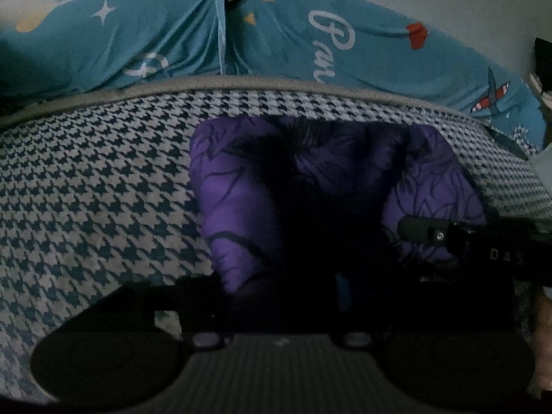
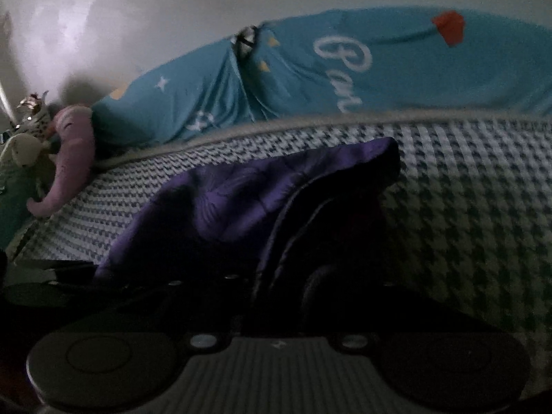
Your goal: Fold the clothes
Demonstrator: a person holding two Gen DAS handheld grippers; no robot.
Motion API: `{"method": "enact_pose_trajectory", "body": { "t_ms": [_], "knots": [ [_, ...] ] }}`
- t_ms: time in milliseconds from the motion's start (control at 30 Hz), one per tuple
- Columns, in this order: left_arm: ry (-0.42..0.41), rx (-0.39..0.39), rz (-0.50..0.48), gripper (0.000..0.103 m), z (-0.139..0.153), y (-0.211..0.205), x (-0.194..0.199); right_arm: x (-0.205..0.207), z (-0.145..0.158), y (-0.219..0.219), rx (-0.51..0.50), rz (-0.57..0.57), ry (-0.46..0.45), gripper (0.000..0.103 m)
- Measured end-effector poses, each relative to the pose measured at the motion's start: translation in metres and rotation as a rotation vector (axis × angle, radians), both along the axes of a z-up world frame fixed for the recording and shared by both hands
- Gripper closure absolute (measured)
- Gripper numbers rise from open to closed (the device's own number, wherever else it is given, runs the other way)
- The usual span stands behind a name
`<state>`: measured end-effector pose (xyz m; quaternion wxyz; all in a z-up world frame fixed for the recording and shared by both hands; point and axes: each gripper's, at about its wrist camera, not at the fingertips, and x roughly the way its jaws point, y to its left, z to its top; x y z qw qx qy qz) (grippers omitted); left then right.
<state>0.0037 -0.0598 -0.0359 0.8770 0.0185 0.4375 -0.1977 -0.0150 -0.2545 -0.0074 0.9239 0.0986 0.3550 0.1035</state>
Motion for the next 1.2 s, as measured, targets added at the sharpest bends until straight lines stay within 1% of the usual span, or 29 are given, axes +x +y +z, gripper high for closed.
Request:
{"method": "enact_pose_trajectory", "body": {
  "t_ms": [100, 200, 333, 433, 467, 533, 567, 600, 633, 667, 700, 733, 767, 800, 867, 933, 1033, 1200],
  "knots": [
    [-0.008, -0.006, 0.019, 0.053, 0.005, 0.007, -0.003, 0.0, 0.002, 0.005, 0.011, 0.035, -0.026, 0.079],
    [-0.046, 0.011, 0.04, 0.053, 0.012, 0.013, -0.01, -0.003, 0.006, 0.01, 0.035, 0.077, -0.055, 0.079],
    [-0.066, 0.004, 0.082, 0.053, 0.018, 0.027, -0.018, -0.002, 0.006, 0.018, 0.047, 0.117, -0.047, 0.079],
    [-0.057, -0.003, 0.107, 0.053, 0.018, 0.038, -0.02, 0.007, -0.003, 0.021, 0.048, 0.114, 0.025, 0.076],
    [-0.039, -0.008, 0.111, 0.053, 0.016, 0.041, -0.018, 0.01, -0.006, 0.021, 0.046, 0.102, 0.048, 0.073],
    [0.003, -0.014, 0.118, 0.053, 0.009, 0.046, -0.014, 0.015, -0.01, 0.02, 0.045, 0.08, 0.085, 0.07],
    [0.026, -0.015, 0.122, 0.05, 0.005, 0.048, -0.012, 0.016, -0.01, 0.019, 0.047, 0.071, 0.09, 0.066],
    [0.036, -0.021, 0.131, 0.044, 0.003, 0.049, -0.01, 0.017, -0.01, 0.018, 0.05, 0.062, 0.094, 0.063],
    [0.032, -0.022, 0.135, 0.044, 0.003, 0.05, -0.01, 0.018, -0.01, 0.017, 0.055, 0.051, 0.101, 0.057],
    [0.027, -0.02, 0.133, 0.04, 0.002, 0.05, -0.009, 0.018, -0.01, 0.016, 0.056, 0.039, 0.109, 0.051],
    [0.022, -0.018, 0.131, 0.033, 0.002, 0.05, -0.008, 0.019, -0.011, 0.014, 0.052, 0.026, 0.117, 0.048],
    [0.017, -0.017, 0.133, 0.028, 0.003, 0.05, -0.008, 0.019, -0.011, 0.013, 0.042, 0.014, 0.123, 0.045],
    [0.004, -0.013, 0.141, 0.018, 0.003, 0.05, -0.009, 0.019, -0.01, 0.011, 0.034, 0.004, 0.125, 0.042],
    [-0.01, -0.009, 0.148, 0.011, 0.003, 0.05, -0.009, 0.019, -0.01, 0.01, 0.028, -0.005, 0.126, 0.04],
    [-0.049, 0.022, 0.147, 0.005, 0.005, 0.047, -0.011, 0.019, -0.01, 0.007, 0.032, -0.021, 0.132, 0.037],
    [-0.054, 0.041, 0.141, 0.004, 0.004, 0.044, -0.01, 0.019, -0.011, 0.004, 0.051, -0.031, 0.148, 0.036],
    [-0.021, 0.044, 0.138, 0.003, -0.002, 0.042, -0.004, 0.021, -0.014, 0.001, 0.071, -0.032, 0.18, 0.035],
    [-0.014, 0.065, 0.14, 0.0, -0.005, 0.036, -0.005, 0.021, -0.021, 0.0, 0.078, -0.027, 0.213, 0.035]
  ]
}}
